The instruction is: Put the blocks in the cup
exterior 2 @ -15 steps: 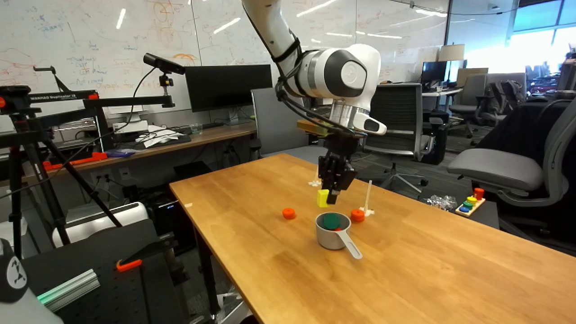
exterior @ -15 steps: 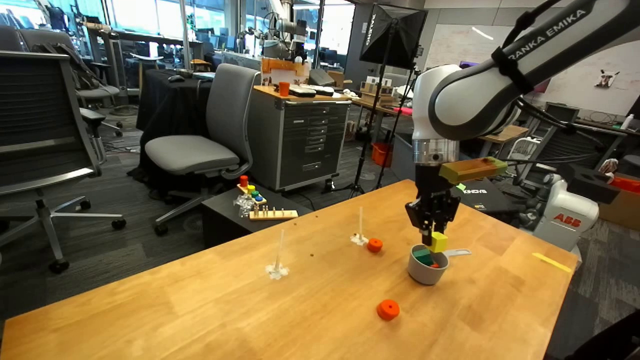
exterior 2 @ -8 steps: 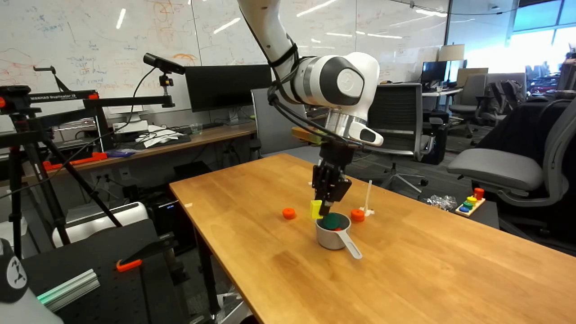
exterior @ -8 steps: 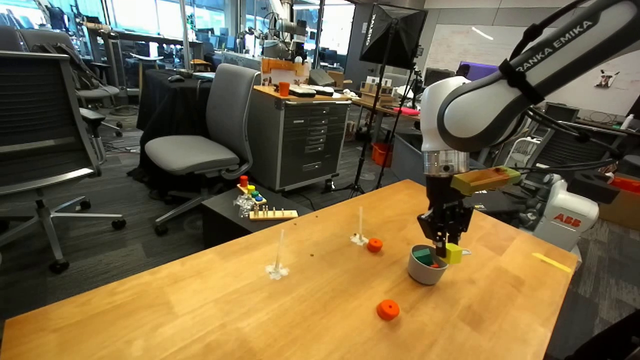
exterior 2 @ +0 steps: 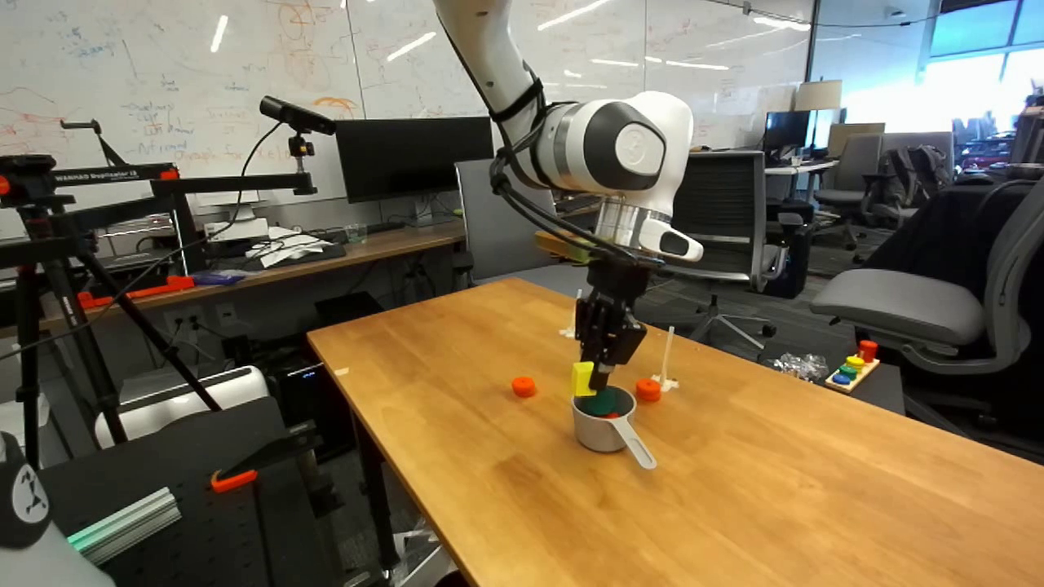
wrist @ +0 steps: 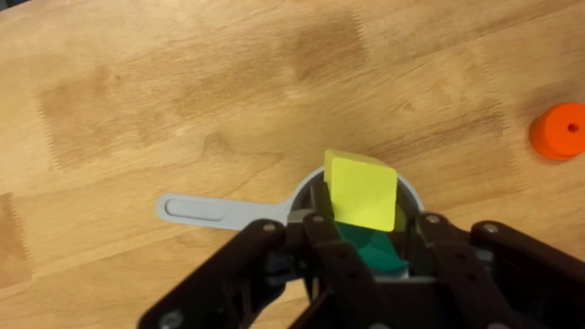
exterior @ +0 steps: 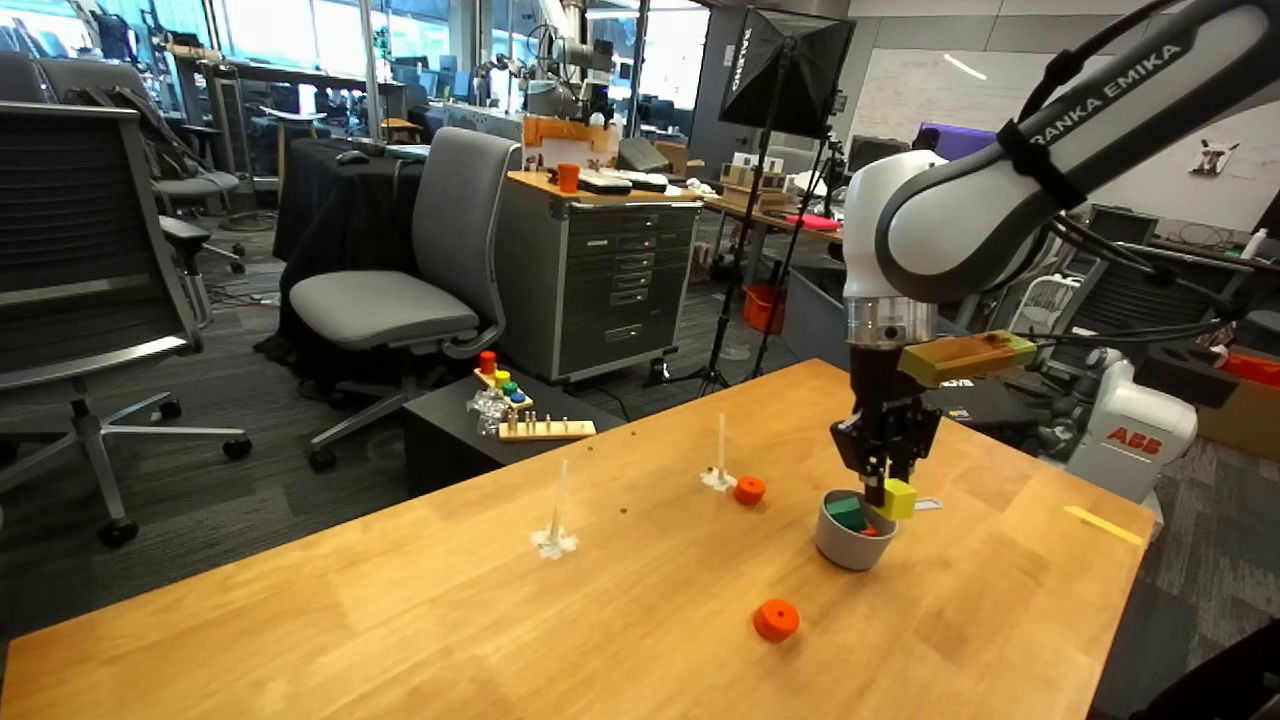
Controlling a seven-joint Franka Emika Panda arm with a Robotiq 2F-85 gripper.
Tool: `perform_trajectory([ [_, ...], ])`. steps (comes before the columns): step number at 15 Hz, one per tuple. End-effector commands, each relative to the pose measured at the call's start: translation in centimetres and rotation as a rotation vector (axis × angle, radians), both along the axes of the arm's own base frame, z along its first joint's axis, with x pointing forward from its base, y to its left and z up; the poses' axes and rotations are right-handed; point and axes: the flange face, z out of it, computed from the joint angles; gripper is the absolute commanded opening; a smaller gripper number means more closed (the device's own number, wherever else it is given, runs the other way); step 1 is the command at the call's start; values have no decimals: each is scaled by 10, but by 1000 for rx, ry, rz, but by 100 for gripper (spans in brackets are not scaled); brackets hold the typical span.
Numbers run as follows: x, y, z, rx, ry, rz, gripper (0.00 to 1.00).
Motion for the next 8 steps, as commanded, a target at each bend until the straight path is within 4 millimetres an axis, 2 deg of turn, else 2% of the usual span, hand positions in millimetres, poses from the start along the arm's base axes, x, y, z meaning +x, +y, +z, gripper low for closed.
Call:
perform_trajectory([
  [1,15,0,3,7,-42,-18,9],
  [3,21,2,3,7,-56,-18,12],
  [4,22,3,2,6,-55,-23,58],
  [5,24,3,1,5,-57,-23,58],
  [8,26,1,-3,4,-51,-37,79],
])
